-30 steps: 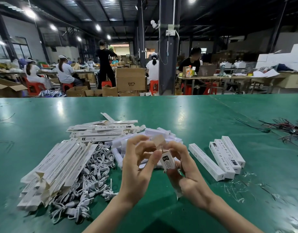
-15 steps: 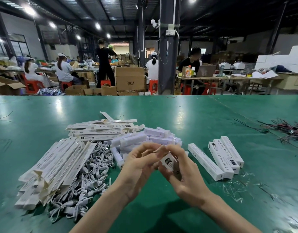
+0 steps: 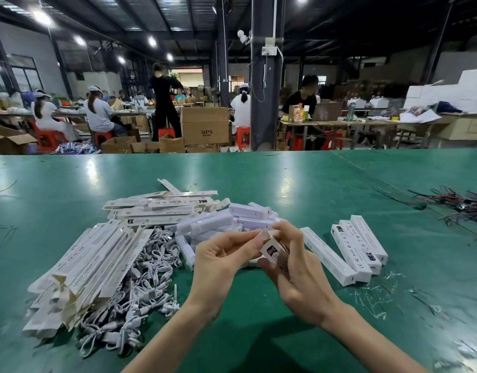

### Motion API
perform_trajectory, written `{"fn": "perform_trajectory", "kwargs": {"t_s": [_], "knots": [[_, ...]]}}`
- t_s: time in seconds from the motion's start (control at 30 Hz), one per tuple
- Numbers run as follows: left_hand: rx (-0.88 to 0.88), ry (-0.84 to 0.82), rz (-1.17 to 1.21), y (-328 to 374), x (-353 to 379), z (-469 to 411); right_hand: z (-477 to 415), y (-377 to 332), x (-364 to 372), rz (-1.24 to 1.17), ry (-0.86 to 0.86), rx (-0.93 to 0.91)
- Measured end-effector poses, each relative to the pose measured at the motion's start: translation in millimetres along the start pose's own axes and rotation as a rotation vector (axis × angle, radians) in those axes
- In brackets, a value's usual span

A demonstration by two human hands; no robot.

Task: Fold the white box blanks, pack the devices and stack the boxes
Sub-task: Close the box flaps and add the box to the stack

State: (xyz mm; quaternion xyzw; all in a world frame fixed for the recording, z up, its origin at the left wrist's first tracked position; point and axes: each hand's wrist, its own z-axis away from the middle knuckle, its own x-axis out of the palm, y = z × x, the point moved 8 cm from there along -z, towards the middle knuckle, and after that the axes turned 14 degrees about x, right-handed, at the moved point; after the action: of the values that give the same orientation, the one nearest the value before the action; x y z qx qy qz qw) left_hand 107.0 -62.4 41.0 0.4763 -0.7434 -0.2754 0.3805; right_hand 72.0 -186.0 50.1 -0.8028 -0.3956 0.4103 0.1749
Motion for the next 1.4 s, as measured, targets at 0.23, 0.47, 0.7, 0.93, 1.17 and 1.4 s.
{"fn": "perform_trajectory", "kwargs": {"t_s": [0.23,0.47,0.7,0.93,1.17,1.4], "knots": [[0.069,0.026,-0.031,-2.5,-1.4,2.8,0.6,-1.5,2.1,0.113,-0.004,-0.003],[0.114,0.078,-0.049,-2.5,-5.8,3.0,0.3,-3.1,2.3,0.123,0.008,0.002],[0.250,0.005,-0.149,2.3,-2.0,7.4,1.0,-7.8,5.0,0.253,-0.017,-0.012],[0.572,-0.199,-0.522,10.1,11.5,19.6,-0.1,-3.9,8.4,0.357,-0.081,-0.032],[0.548,-0.148,-0.551,-2.1,3.8,19.2,0.0,0.6,13.9,0.383,-0.111,-0.057],[0.144,0.227,-0.277,-25.6,-37.5,5.2,-6.1,15.5,11.1,0.714,0.092,-0.012]]}}
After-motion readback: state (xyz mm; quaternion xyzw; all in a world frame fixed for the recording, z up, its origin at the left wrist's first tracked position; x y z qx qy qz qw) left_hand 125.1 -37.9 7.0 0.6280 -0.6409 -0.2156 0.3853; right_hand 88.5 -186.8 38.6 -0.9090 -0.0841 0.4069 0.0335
